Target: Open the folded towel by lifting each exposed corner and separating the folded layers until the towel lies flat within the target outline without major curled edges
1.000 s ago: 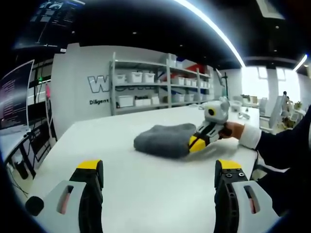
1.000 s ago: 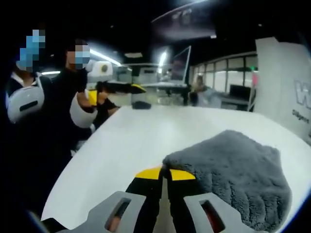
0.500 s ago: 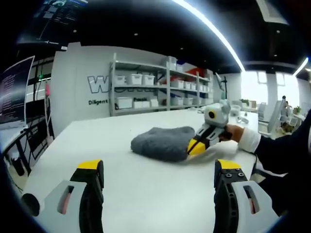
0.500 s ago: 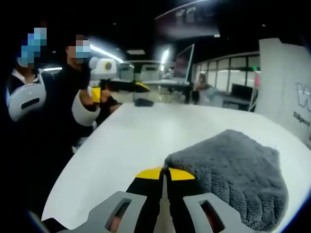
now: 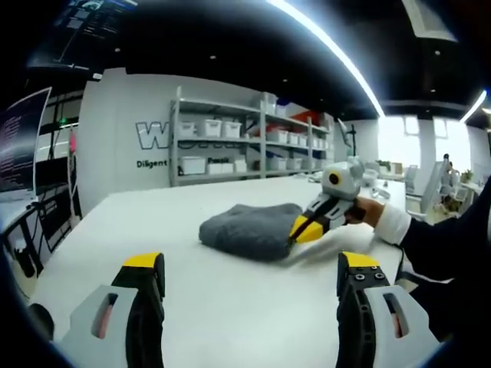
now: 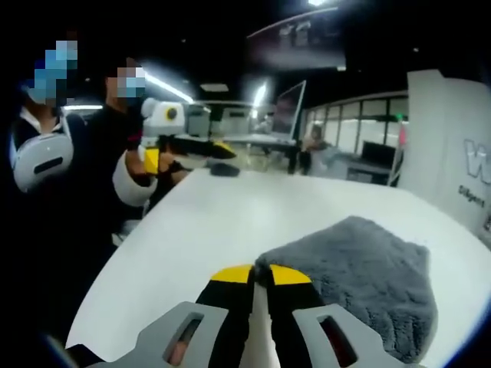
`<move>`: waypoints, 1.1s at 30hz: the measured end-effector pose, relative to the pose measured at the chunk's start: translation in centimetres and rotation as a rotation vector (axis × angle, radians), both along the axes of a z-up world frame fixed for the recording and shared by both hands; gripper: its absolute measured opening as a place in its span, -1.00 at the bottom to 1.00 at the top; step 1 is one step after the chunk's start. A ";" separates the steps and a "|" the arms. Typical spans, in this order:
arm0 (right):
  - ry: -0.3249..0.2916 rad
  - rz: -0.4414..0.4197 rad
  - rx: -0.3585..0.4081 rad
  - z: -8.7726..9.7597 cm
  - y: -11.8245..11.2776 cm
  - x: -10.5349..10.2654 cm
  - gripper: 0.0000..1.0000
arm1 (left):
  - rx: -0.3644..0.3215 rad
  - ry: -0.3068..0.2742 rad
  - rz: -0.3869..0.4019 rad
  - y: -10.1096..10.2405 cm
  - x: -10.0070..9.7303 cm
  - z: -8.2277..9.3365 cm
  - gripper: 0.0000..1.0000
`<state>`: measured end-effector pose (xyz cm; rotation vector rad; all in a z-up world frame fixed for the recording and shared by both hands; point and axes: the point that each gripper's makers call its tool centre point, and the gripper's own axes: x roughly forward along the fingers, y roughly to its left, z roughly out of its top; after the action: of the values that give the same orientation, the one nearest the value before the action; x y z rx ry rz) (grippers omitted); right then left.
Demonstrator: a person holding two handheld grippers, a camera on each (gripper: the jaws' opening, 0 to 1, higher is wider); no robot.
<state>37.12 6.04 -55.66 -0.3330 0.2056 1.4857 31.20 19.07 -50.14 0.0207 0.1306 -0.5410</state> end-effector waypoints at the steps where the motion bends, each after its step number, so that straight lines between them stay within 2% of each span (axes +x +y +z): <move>1: -0.003 -0.002 0.002 0.1 0.0 0.1 -0.93 | -0.012 -0.003 0.000 0.0 0.0 0.1 0.80; 7: -0.015 -0.014 0.018 0.5 -0.2 0.4 -0.91 | -0.023 -0.011 -0.002 0.1 0.1 0.1 0.72; 19: -0.073 -0.052 0.044 1.3 -0.5 1.3 -0.68 | -0.040 -0.012 -0.005 0.2 0.3 0.1 0.72; 28: -0.110 -0.104 0.055 1.9 -1.4 2.4 -0.51 | -0.016 -0.008 -0.018 -0.7 0.2 -0.1 0.71; 33: -0.127 -0.116 0.057 2.1 -1.5 2.7 -0.41 | 0.003 -0.019 -0.005 -0.3 0.2 0.3 0.71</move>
<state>39.80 4.58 -53.58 -0.3625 0.0795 1.3484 31.37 18.79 -49.79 0.0294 0.1126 -0.5452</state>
